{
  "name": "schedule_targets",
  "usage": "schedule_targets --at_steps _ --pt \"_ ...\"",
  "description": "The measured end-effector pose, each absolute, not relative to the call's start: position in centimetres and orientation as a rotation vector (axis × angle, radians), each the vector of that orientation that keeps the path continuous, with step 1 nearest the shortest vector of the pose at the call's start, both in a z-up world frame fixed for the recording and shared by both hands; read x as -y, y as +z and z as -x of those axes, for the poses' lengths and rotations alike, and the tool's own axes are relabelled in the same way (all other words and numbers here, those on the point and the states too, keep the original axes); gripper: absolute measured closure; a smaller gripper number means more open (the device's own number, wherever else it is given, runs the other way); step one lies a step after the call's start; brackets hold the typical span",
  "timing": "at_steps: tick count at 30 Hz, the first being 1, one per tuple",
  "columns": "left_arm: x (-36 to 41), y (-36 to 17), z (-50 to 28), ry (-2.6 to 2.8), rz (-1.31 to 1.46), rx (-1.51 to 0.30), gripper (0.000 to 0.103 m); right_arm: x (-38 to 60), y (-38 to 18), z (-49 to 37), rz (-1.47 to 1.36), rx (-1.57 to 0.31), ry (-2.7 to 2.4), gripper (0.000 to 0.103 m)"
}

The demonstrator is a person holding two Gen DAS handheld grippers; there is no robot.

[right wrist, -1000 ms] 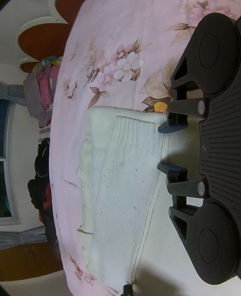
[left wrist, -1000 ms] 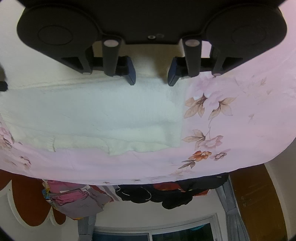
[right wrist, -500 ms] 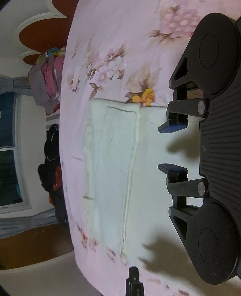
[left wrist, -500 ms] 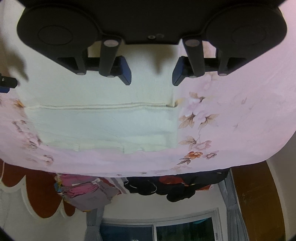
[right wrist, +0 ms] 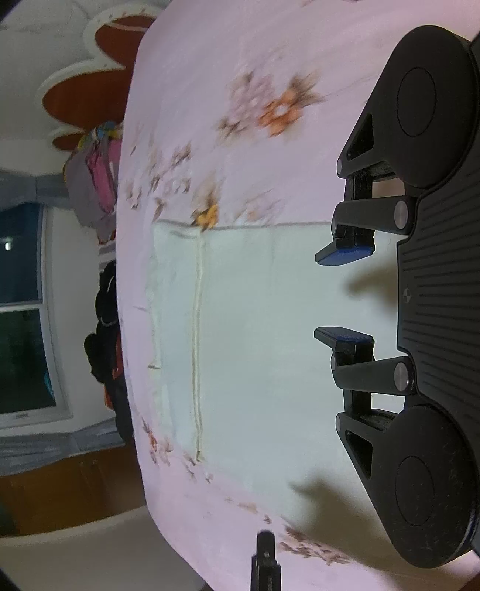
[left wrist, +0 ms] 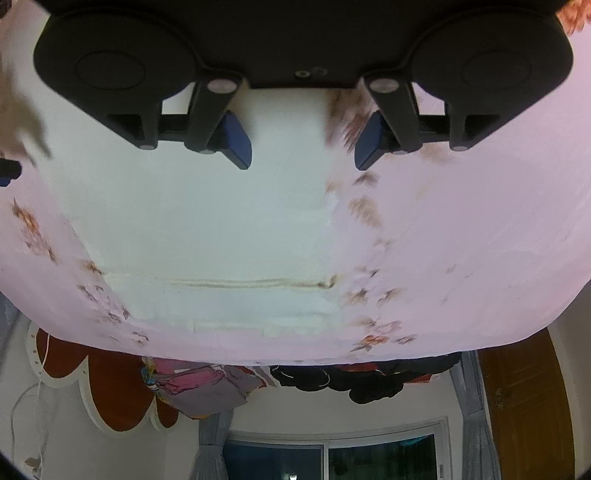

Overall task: Fold small clothes
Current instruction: 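Move both open grippers to the ribbed hem of the sweater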

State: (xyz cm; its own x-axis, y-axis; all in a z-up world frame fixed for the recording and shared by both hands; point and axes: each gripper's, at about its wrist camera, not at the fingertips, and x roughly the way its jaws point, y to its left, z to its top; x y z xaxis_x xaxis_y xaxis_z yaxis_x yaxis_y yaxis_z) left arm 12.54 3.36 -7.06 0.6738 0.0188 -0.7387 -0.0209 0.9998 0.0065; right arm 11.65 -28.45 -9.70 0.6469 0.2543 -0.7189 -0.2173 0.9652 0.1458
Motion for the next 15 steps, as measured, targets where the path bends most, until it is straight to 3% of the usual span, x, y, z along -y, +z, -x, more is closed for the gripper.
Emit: schedule_targets --at_steps 6,7,8,9,15 --pt "-5.5 -7.3 -8.3 0.027 0.037 -0.849 0.04 29.2 -9.8 -7.2 -0.064 -0.842 0.22 0.064" --pt "-5.9 -7.5 -7.7 0.029 0.044 -0.857 0.04 29.3 -9.9 -6.7 -0.065 -0.843 0.214 0.06" --pt "-6.2 -7.7 -7.0 0.026 0.056 -0.867 0.04 29.4 -10.0 -5.9 -0.065 -0.842 0.205 0.046" --pt "-6.5 -8.0 -6.4 0.023 0.068 -0.877 0.04 29.4 -10.1 -5.3 -0.065 -0.841 0.202 0.04" --pt "-7.3 -10.0 -3.9 -0.02 0.143 -0.936 0.043 29.5 -11.4 -3.0 -0.08 -0.87 0.166 0.04"
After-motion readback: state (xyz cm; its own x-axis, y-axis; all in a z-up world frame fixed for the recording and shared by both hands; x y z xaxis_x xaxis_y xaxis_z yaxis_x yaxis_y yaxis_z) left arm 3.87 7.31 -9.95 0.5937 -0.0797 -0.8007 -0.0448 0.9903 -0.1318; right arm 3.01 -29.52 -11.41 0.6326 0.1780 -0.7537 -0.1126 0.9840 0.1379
